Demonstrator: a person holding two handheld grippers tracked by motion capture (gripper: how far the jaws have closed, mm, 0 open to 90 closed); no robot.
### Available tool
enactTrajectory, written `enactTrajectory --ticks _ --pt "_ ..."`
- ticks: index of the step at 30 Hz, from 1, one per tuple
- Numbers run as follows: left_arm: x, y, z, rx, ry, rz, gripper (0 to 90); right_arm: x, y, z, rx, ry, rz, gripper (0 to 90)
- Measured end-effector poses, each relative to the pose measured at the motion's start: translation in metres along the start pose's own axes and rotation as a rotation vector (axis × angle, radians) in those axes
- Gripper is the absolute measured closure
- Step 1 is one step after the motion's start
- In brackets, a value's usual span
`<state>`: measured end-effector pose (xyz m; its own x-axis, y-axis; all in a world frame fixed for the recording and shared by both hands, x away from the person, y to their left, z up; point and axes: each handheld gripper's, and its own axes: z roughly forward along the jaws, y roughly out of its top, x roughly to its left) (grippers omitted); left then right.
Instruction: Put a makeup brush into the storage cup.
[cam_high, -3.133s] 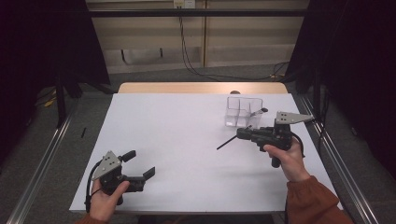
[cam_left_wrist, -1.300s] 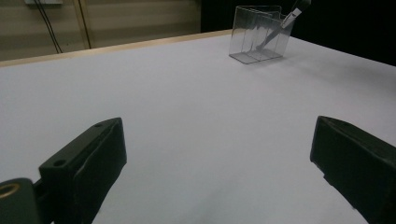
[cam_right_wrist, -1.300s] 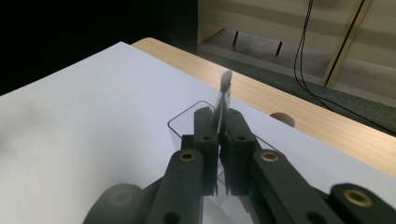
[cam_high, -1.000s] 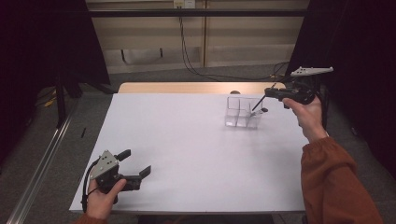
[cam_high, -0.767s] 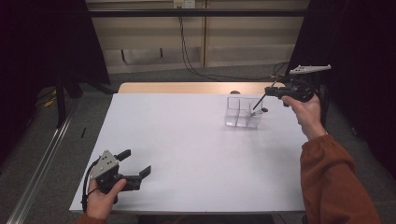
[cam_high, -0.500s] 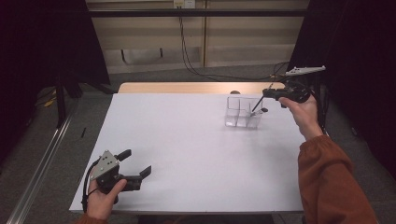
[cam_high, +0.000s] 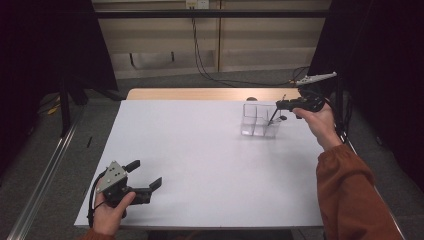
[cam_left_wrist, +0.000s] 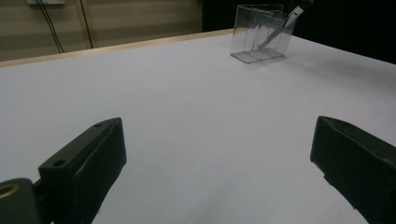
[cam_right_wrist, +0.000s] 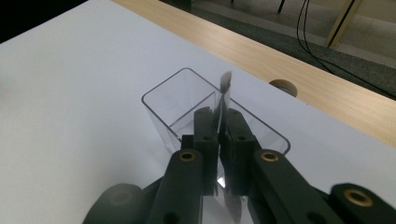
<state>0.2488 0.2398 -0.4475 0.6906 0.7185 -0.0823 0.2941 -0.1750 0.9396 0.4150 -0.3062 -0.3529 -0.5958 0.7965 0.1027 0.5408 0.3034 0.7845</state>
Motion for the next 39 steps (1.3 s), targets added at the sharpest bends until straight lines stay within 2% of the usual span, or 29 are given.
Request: enactTrajectory --ticks 7,14,22,30,32,34,39 --pt "0.000 0.000 -0.001 -0.001 0.004 -0.001 3.4 0.001 -0.001 0.010 0.022 -0.004 -0.012 86.1" --pt "0.001 0.000 -0.001 0.001 0.005 -0.006 3.4 0.001 -0.005 0.017 0.033 0.002 0.003 85.5" --pt "0.001 0.000 -0.001 0.002 0.011 0.000 3.4 0.001 -0.010 0.020 0.014 0.001 0.016 84.0" --pt "0.001 0.000 -0.001 0.001 0.013 -0.005 3.4 0.000 -0.018 0.019 -0.019 -0.013 0.037 75.8" --pt "0.001 0.000 -0.001 0.002 0.013 -0.003 3.4 0.000 -0.021 0.017 -0.057 -0.010 0.044 73.1" --pt "0.001 0.000 -0.001 0.006 0.013 -0.001 3.4 0.000 -0.024 0.015 -0.079 0.003 0.042 69.4" --pt "0.001 0.000 -0.002 0.006 0.013 -0.001 3.4 0.003 -0.031 0.013 -0.121 -0.016 0.052 55.4"
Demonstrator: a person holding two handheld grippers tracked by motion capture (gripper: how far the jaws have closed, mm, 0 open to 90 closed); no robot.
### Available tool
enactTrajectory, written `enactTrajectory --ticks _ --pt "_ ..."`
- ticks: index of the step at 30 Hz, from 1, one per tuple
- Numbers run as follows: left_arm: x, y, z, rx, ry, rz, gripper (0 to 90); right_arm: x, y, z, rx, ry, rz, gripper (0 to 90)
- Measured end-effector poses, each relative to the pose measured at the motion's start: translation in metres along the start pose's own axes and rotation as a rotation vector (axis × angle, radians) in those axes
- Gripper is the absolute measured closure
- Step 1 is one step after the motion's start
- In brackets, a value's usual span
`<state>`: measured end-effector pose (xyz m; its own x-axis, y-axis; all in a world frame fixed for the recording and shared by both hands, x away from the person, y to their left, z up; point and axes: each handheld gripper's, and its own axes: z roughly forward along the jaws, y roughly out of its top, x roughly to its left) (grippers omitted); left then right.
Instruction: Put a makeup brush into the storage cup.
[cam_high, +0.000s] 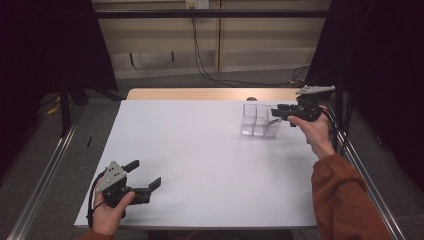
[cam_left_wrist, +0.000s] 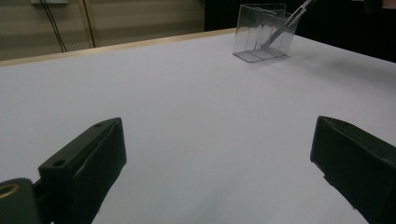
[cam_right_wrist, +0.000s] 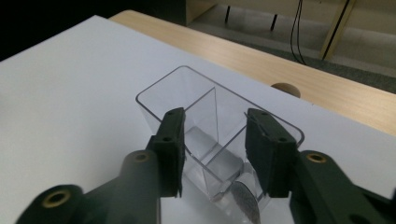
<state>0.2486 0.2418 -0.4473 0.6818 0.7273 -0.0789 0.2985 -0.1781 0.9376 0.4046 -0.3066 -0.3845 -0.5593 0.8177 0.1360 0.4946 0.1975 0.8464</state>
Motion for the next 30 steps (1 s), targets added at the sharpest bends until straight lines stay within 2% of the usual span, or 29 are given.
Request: enactTrajectory --ticks 3,5,8,10,12,13,16,18,20,26,29,30 --pt "0.000 0.000 0.000 -0.001 0.001 -0.002 3.4 0.000 -0.005 -0.003 -0.047 0.000 0.012 45.6" --pt "0.000 0.000 0.001 -0.001 0.000 0.000 3.5 0.000 -0.008 -0.004 -0.063 0.013 0.017 41.0" --pt "0.000 0.000 0.001 -0.004 0.003 -0.008 3.4 0.000 -0.012 -0.006 -0.094 0.008 0.034 31.6" --pt "0.001 0.001 0.001 -0.007 0.003 -0.004 3.4 0.001 -0.014 -0.005 -0.101 -0.002 0.038 22.8" --pt "0.001 0.002 0.003 -0.006 0.002 -0.008 3.4 0.002 -0.016 -0.004 -0.101 -0.036 0.038 13.5" --pt "0.001 0.002 0.004 -0.004 0.001 -0.007 3.4 0.002 -0.017 -0.004 -0.103 -0.041 0.033 12.3" --pt "0.001 0.002 0.006 -0.005 -0.002 -0.009 3.4 0.002 -0.019 -0.004 -0.112 -0.033 0.044 7.8" --pt "0.003 0.002 0.006 -0.001 -0.003 -0.013 3.4 0.003 -0.020 -0.004 -0.124 -0.019 0.046 0.5" --pt "0.003 0.001 0.006 -0.006 0.002 -0.024 3.4 0.003 -0.021 -0.005 -0.140 -0.015 0.039 0.3" --pt "0.002 0.001 0.003 -0.012 0.006 -0.016 3.4 0.009 -0.027 -0.007 -0.156 -0.021 0.048 2.3" --pt "0.001 0.001 0.003 -0.019 0.003 -0.021 3.4 0.015 -0.032 -0.010 -0.166 -0.066 0.050 3.0" --pt "0.002 0.001 0.003 -0.018 0.003 -0.013 3.4 0.016 -0.033 -0.011 -0.172 -0.062 0.056 2.9"
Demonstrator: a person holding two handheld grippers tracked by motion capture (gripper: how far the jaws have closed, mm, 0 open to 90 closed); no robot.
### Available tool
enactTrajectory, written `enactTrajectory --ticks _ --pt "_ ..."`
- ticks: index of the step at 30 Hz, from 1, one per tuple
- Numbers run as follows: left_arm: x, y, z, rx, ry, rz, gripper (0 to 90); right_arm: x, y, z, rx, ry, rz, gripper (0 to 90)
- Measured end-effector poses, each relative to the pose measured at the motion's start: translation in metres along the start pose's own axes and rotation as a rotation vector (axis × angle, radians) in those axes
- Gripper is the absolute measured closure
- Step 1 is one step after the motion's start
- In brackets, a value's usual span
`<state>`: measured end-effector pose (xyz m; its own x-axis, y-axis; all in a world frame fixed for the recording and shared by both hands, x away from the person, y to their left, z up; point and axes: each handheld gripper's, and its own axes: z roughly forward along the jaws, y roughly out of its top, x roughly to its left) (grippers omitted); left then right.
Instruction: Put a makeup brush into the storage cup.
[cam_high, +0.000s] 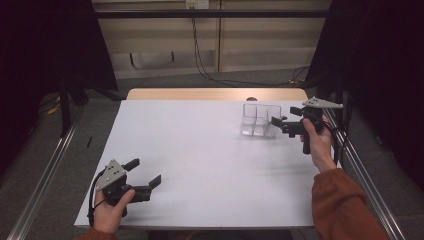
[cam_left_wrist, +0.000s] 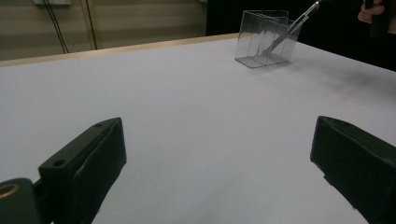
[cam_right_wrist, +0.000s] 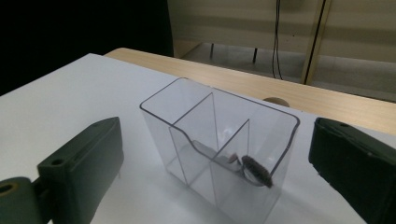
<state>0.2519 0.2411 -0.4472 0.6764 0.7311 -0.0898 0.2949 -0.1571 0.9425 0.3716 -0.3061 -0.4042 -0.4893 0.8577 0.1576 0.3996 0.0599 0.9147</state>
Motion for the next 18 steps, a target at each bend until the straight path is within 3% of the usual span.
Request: enactTrajectory --ticks 10,18 --pt "0.001 -0.001 -0.005 -0.014 0.005 -0.012 3.4 0.014 -0.007 -0.020 -0.063 -0.022 -0.004 0.9" --pt "0.000 -0.001 -0.004 -0.016 0.000 -0.011 3.5 0.020 -0.017 -0.034 -0.077 -0.045 -0.012 0.5"
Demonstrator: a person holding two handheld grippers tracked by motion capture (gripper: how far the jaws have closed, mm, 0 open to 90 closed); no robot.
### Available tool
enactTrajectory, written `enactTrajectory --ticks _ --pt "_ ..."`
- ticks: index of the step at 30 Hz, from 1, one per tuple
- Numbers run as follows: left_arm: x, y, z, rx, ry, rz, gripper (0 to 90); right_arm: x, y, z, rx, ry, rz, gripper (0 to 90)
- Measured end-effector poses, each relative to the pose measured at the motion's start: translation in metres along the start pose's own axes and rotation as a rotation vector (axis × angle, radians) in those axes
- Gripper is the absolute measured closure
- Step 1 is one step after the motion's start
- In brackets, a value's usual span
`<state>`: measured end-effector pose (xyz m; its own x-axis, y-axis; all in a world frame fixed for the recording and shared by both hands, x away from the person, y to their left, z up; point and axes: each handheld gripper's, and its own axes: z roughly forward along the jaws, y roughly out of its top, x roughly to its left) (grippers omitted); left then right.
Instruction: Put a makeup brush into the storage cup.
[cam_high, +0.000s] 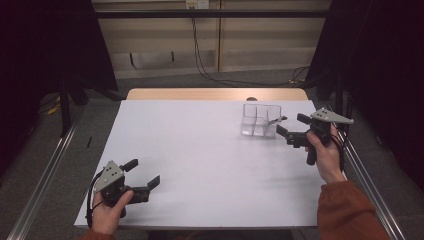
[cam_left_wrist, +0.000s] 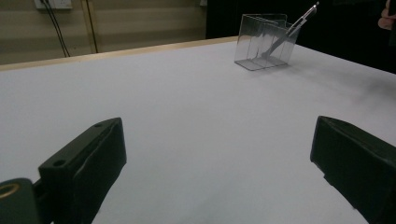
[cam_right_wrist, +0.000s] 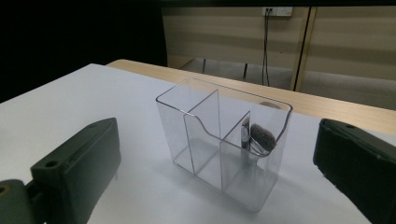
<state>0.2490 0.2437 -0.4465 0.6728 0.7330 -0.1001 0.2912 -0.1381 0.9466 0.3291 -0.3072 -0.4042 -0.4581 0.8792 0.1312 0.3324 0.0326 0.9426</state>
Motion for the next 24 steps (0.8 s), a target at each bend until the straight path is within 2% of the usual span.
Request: enactTrajectory --ticks 12,24 --pt "0.000 0.001 -0.005 -0.009 0.017 0.008 3.4 0.012 -0.022 -0.021 -0.006 0.007 0.001 0.8" --pt "-0.001 -0.001 -0.008 -0.013 0.021 -0.002 2.9 0.027 -0.051 -0.035 0.018 0.027 -0.016 0.5"
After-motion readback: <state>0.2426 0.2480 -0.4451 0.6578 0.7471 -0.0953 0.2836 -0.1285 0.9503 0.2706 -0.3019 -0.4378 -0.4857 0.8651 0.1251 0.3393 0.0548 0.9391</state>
